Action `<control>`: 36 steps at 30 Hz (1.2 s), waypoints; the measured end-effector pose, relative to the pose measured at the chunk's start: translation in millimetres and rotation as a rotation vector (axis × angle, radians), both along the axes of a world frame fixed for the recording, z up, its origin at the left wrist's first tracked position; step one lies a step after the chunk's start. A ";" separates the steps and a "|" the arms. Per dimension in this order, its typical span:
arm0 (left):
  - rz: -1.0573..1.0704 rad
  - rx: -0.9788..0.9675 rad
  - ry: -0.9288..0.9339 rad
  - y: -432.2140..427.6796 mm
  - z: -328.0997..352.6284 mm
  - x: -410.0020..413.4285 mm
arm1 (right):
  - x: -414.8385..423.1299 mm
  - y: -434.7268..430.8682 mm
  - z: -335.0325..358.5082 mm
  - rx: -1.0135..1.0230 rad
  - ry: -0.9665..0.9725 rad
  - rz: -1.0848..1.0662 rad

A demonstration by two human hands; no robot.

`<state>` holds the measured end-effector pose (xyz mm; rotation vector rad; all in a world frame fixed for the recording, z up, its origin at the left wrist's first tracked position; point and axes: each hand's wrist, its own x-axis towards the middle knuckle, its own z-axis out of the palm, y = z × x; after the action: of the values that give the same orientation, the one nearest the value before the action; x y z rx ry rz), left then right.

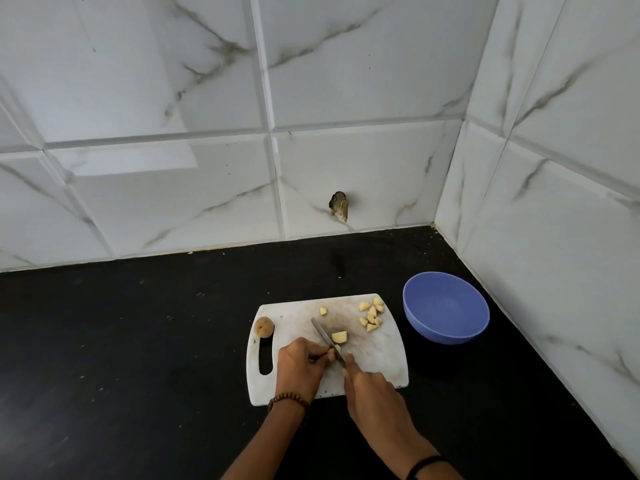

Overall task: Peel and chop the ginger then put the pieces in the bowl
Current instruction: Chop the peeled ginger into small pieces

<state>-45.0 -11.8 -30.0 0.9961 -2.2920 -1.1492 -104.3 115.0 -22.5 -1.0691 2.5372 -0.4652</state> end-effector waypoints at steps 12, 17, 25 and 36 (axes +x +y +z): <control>0.111 0.093 -0.003 5.7 0.3 -3.1 | 1.1 43.3 16.7 0.154 0.007 0.044; 0.062 0.107 -0.060 4.8 2.7 -2.9 | -8.3 58.2 32.9 0.171 0.020 0.078; 0.094 0.094 -0.056 9.4 4.2 -6.6 | -16.2 61.1 55.0 0.191 0.050 0.149; 0.076 0.039 -0.078 7.6 -1.1 -5.4 | -29.5 78.8 39.4 0.008 -0.050 0.082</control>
<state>-50.4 -4.2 -31.1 1.1516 -2.2782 -1.1464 -133.8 193.8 17.0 -1.1387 2.4395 -0.4539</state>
